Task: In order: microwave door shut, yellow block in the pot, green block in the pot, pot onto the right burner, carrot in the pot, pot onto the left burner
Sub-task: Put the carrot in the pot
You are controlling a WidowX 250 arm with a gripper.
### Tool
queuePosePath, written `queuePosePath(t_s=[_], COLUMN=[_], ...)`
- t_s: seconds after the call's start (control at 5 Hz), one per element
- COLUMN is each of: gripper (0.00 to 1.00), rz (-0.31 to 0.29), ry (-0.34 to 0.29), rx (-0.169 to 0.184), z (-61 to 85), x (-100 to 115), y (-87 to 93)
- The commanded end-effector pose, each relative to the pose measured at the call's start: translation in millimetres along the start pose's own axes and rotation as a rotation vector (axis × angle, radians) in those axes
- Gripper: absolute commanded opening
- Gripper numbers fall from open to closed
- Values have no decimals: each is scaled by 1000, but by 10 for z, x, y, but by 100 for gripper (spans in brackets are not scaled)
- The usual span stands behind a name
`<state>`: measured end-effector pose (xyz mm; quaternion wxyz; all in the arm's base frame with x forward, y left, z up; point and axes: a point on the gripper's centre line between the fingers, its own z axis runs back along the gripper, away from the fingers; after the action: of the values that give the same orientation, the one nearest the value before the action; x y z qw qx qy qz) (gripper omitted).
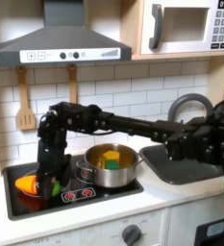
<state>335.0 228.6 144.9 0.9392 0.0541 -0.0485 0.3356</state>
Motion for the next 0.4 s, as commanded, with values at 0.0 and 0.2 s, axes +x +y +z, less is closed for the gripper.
queuePosePath(t_s=[0.0,0.2], gripper=[54,0], rz=[60,58], ry=[14,10], rx=[1,7], z=[-63,-76], x=[-65,-80], y=[25,4])
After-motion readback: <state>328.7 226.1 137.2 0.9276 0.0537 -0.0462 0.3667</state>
